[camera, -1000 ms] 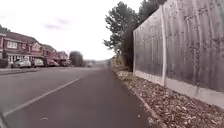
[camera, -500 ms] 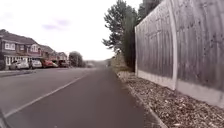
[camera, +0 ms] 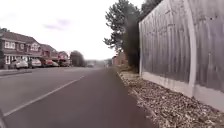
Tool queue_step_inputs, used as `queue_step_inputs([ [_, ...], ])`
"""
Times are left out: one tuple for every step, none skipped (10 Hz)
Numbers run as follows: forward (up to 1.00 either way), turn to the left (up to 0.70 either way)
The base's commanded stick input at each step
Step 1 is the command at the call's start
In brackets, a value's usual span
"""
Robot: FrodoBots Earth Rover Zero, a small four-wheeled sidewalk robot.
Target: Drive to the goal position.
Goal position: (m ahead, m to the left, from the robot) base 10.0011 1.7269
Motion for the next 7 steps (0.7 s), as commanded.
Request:
queue_step_inputs([
  [1.0, 0.0],
  [1.0, 0.0],
  [1.0, 0.0],
  [1.0, 0.0],
  [1.0, 0.0],
  [1.0, 0.0],
  [1.0, 0.0],
])
